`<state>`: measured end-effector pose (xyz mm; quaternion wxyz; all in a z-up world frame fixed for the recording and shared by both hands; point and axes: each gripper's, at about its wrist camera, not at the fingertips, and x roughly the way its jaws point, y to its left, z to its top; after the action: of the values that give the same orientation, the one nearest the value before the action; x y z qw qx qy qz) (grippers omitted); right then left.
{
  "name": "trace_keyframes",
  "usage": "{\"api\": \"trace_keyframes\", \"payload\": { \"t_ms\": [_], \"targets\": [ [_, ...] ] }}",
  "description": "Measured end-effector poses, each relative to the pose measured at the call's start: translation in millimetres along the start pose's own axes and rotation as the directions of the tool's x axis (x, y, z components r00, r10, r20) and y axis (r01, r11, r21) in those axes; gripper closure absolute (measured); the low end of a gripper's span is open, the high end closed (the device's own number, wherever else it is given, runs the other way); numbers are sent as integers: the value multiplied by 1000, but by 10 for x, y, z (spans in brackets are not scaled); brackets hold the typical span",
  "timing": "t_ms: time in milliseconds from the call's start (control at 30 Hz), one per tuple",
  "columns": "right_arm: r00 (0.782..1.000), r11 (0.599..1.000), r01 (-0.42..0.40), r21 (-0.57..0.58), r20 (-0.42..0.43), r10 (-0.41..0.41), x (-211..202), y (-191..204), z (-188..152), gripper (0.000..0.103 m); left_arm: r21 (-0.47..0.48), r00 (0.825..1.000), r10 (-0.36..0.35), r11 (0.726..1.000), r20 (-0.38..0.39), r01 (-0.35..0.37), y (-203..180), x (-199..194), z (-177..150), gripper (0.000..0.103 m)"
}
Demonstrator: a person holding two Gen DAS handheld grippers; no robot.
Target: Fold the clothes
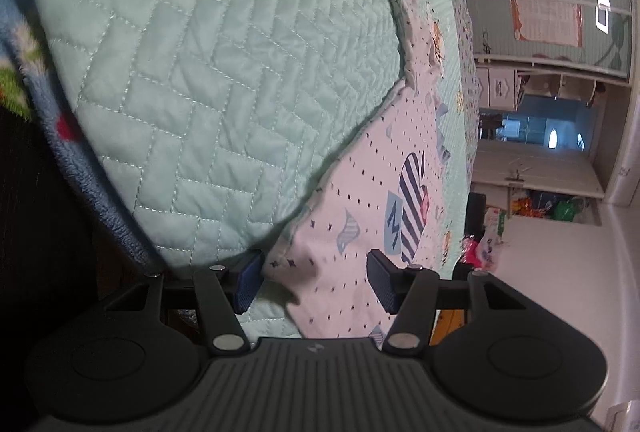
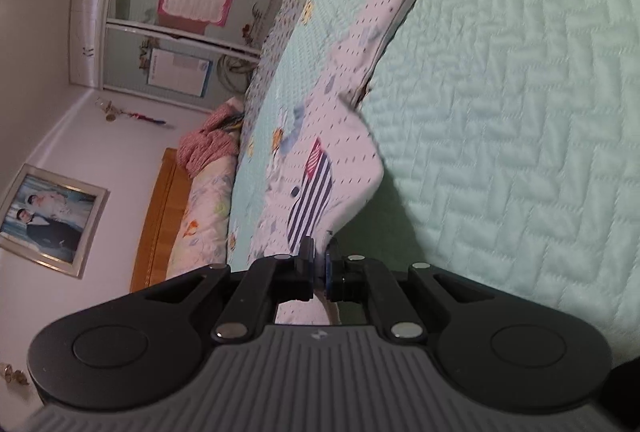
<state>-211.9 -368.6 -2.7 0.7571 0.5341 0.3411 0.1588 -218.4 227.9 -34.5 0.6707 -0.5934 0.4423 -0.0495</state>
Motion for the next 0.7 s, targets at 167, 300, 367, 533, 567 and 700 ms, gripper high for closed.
{"api": "trace_keyframes", "payload": {
  "t_ms": [167,300,367,533,567,700],
  "targets": [
    [998,998,47,-34,-30,-48,67,-6,-53,97,59,1000,13,998,-10,-12,-58,4,-13,48],
    [998,999,52,0,-31,-52,62,-55,-71,97,179,997,71,981,8,-72,-202,-8,-32,94],
    [998,999,51,15,-39,-50,55,-65,-75,97,272,995,93,957,44,-101,-341,-54,-54,96],
    [997,999,17,29,-82,-15,31,26,-179,97,351,991,72,930,113,-107,-588,-311,-50,97],
    [996,1000,16,27,-92,-13,33,37,-208,97,356,989,81,927,125,-121,-594,-350,-37,97],
    [982,991,133,-31,-129,-136,106,-67,-303,97,330,979,151,925,133,-188,-448,-330,37,97]
  ]
}}
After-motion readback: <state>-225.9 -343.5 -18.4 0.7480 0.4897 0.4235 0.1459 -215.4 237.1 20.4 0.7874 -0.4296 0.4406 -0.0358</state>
